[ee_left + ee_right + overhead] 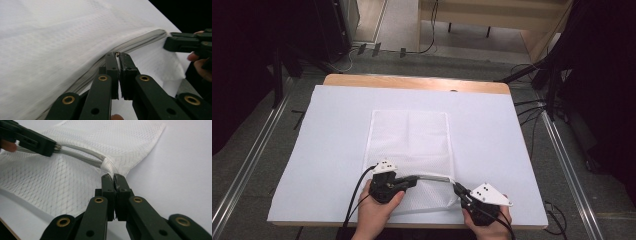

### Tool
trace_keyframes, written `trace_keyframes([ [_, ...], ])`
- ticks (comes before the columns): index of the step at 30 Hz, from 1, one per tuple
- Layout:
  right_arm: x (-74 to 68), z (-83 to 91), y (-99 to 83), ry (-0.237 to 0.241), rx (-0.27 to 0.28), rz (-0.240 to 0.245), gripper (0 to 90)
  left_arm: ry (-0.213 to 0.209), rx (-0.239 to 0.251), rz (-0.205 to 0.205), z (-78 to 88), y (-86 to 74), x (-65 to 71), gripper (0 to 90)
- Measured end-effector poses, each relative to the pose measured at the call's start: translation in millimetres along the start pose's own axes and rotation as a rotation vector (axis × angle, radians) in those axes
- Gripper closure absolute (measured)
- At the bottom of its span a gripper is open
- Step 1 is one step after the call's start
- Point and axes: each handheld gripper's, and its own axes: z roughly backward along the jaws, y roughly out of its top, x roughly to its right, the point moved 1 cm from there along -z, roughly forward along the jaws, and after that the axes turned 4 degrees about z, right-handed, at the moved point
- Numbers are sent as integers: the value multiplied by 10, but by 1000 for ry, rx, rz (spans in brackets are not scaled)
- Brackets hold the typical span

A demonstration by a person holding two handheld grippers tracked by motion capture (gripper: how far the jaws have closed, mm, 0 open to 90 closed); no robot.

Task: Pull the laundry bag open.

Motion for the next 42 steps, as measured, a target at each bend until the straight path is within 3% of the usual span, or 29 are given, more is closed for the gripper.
trace_keyframes([
  [3,33,20,0,-22,-2,-4,895,55,4,15,103,-27,-137,878],
  [8,151,81,8,-54,8,-21,895,98,14,82,360,-128,-443,877],
  [9,166,93,9,-58,9,-28,895,98,14,82,360,-128,-443,877],
  [10,189,107,13,-63,11,-27,895,121,49,103,485,-146,-551,877],
  [11,189,107,13,-63,11,-27,895,121,49,103,485,-146,-551,877],
  [12,220,127,18,-76,17,-31,895,161,66,116,600,-141,-652,877],
  [14,260,141,23,-81,23,-40,895,146,76,142,701,-151,-739,877],
  [16,280,149,27,-53,26,-53,895,138,71,147,759,-185,-757,877],
  [19,203,140,32,-56,19,-18,895,195,56,118,771,-238,-724,878],
  [21,173,145,33,-55,17,-9,895,181,59,129,804,-259,-736,878],
  [24,158,142,20,-10,3,-2,894,172,61,141,847,-269,-775,877],
  [27,146,126,19,2,-15,-3,886,98,59,141,876,-253,-811,873],
  [28,154,122,15,14,-18,-5,864,81,81,136,899,-249,-812,865],
  [29,160,116,7,29,-26,-13,817,98,104,125,928,-237,-811,805],
  [31,178,111,-17,45,-21,-24,656,158,145,122,964,-212,-801,540],
  [32,189,110,-23,38,-20,-32,610,191,173,119,993,-201,-803,463],
  [33,189,110,-23,38,-20,-32,610,191,173,119,993,-201,-803,401],
  [34,242,112,-22,34,-12,-67,504,195,215,122,1032,-196,-827,333],
  [35,242,112,-22,34,-12,-67,504,195,215,122,1032,-196,-827,287],
  [37,317,125,-1,13,10,-78,425,184,241,86,1074,-208,-851,154],
  [40,403,154,-7,17,12,-71,361,169,261,55,1113,-223,-870,97],
  [42,431,159,-9,16,12,-70,347,176,268,57,1127,-223,-882,94],
])
